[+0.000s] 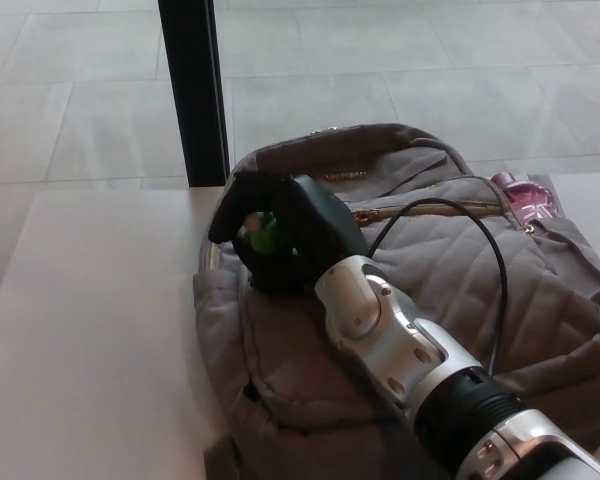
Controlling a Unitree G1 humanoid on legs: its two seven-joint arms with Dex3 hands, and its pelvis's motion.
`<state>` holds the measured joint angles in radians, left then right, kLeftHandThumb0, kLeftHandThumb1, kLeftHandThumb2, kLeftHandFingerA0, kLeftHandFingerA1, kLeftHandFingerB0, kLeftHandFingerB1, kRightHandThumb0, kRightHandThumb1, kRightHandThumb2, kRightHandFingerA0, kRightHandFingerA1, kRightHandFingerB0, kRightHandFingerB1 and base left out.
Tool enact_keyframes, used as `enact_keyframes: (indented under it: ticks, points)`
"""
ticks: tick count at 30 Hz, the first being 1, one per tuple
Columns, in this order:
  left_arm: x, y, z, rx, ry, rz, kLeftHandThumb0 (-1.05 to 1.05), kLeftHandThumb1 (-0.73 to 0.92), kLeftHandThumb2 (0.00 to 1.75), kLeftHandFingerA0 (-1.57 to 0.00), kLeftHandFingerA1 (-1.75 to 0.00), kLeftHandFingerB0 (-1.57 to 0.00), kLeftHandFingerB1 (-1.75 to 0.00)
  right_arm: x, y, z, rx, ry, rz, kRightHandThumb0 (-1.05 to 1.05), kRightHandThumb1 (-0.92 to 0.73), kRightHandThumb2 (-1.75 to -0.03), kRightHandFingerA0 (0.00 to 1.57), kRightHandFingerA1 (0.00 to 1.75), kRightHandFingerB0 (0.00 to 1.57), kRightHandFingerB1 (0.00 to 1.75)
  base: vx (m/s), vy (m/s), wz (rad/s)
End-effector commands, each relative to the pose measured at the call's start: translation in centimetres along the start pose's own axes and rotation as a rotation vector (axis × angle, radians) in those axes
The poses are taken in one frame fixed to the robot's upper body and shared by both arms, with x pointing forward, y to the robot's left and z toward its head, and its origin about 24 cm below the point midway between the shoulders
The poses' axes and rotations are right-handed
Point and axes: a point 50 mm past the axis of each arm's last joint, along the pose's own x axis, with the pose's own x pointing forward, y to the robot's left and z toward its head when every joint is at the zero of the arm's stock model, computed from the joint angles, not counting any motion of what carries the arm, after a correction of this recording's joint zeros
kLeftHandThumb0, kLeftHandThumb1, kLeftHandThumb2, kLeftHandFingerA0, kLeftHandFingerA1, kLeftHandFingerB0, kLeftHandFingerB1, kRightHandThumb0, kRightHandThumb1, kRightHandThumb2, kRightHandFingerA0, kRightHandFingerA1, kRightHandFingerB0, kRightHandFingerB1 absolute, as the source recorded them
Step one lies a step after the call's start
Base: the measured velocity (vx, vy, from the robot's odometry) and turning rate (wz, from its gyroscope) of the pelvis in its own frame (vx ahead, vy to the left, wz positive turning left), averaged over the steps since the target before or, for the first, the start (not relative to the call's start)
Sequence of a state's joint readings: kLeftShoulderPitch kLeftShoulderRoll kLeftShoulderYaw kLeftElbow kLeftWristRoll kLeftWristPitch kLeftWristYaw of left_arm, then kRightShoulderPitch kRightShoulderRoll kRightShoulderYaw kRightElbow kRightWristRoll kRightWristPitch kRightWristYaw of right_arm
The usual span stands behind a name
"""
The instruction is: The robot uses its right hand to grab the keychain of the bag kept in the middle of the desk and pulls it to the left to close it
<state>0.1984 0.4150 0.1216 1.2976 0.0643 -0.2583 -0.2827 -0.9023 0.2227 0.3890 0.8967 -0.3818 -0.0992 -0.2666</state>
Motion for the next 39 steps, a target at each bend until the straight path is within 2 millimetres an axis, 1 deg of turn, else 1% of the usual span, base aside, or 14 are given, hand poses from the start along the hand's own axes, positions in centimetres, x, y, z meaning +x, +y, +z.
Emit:
enact_keyframes:
  ticks: [1,7,8,13,17,21,24,25,26,29,31,33,35,39]
  points:
    - [0.0,0.3,0.1,0.027,0.011,0.012,-1.05,0.87,0.84,-0.44,-1.24,-0.49,-1.06,0.3,4.3,5.7,0.186,-0.053,0.073,-0.13,-0.46,-1.26,0.87,1.75,0.78,1.55,0.0,0.0,0.0]
    - [0.0,0.4,0.2,0.031,0.008,0.008,-1.05,0.9,0.83,-0.46,-1.19,-0.38,-1.04,-0.9,7.1,7.7,0.264,-0.085,0.147,-0.19,-0.44,-1.3,0.91,1.75,0.79,1.6,0.0,0.0,0.0]
    - [0.0,0.5,0.2,0.008,0.005,0.011,-1.05,0.87,0.82,-0.45,-1.21,-0.52,-1.11,-1.1,7.5,8.0,0.265,-0.096,0.158,-0.19,-0.44,-1.38,0.96,1.75,0.81,1.58,0.0,0.0,0.0]
    - [0.0,0.5,0.3,0.052,0.003,0.021,-1.05,0.88,0.85,-0.52,-1.22,-0.49,-1.06,-2.4,9.9,9.3,0.338,-0.11,0.251,-0.28,-0.45,-1.35,0.95,1.75,0.79,1.66,0.0,0.0,0.0]
    - [0.0,0.6,0.4,0.061,0.015,0.014,-1.05,0.88,0.85,-0.5,-1.21,-0.48,-1.05,-3.7,11.7,11.0,0.317,-0.191,0.305,-0.27,-0.55,-1.17,0.96,1.75,0.81,1.52,0.0,0.0,0.0]
    - [0.0,0.7,0.5,0.065,0.015,0.022,-1.05,0.88,0.85,-0.45,-1.24,-0.48,-1.05,-4.7,12.7,12.7,0.368,-0.245,0.362,-0.34,-0.43,-1.37,1.02,1.68,0.92,1.53,0.0,0.0,0.0]
    - [0.0,0.8,0.3,0.039,0.016,0.021,-1.05,0.87,0.85,-0.45,-1.22,-0.44,-1.04,-5.6,13.2,14.4,0.397,-0.346,0.392,-0.3,-0.46,-1.29,1.01,1.74,0.86,1.54,0.0,0.0,0.0]
    - [0.0,0.8,0.3,0.047,0.017,0.022,-1.05,0.88,0.85,-0.36,-1.23,-0.49,-1.03,-5.7,13.3,14.6,0.411,-0.347,0.406,-0.36,-0.54,-1.12,0.94,1.69,0.86,1.41,0.0,0.0,0.0]
    - [0.0,0.7,0.3,0.041,0.018,0.02,-1.05,0.86,0.82,-0.36,-1.26,-0.53,-1.1,-6.1,13.5,15.4,0.428,-0.376,0.446,-0.4,-0.45,-1.38,0.94,1.75,0.82,1.65,0.0,0.0,0.0]
    - [0.0,0.7,0.3,0.028,0.018,0.017,-1.05,0.87,0.82,-0.37,-1.26,-0.5,-1.06,-6.8,13.8,16.4,0.424,-0.432,0.484,-0.41,-0.45,-1.41,0.9,1.74,0.79,1.67,0.0,0.0,0.0]
    - [0.1,0.6,0.4,0.035,0.022,0.023,-1.05,0.87,0.83,-0.38,-1.24,-0.5,-1.04,-7.7,14.3,17.1,0.478,-0.446,0.563,-0.41,-0.4,-1.34,0.68,1.24,0.86,1.47,0.0,0.0,0.0]
    - [0.1,0.6,0.5,0.064,0.017,0.017,-1.05,0.9,0.84,-0.42,-1.2,-0.43,-1.04,-8.1,14.5,17.5,0.487,-0.484,0.587,-0.45,-0.41,-1.38,0.88,1.7,0.89,1.65,0.0,0.0,0.0]
    - [0.1,0.6,0.5,0.065,0.016,0.016,-1.05,0.9,0.84,-0.42,-1.2,-0.43,-1.04,-8.6,14.7,17.9,0.533,-0.523,0.636,-0.4,-0.38,-1.39,1.02,1.75,0.85,1.69,0.0,0.0,0.0]
    - [0.1,0.8,0.6,0.072,0.015,0.017,-1.05,0.9,0.84,-0.42,-1.2,-0.43,-1.04,-8.8,14.5,18.0,0.536,-0.541,0.638,-0.4,-0.38,-1.39,1.02,1.75,0.85,1.69,0.0,0.0,0.0]
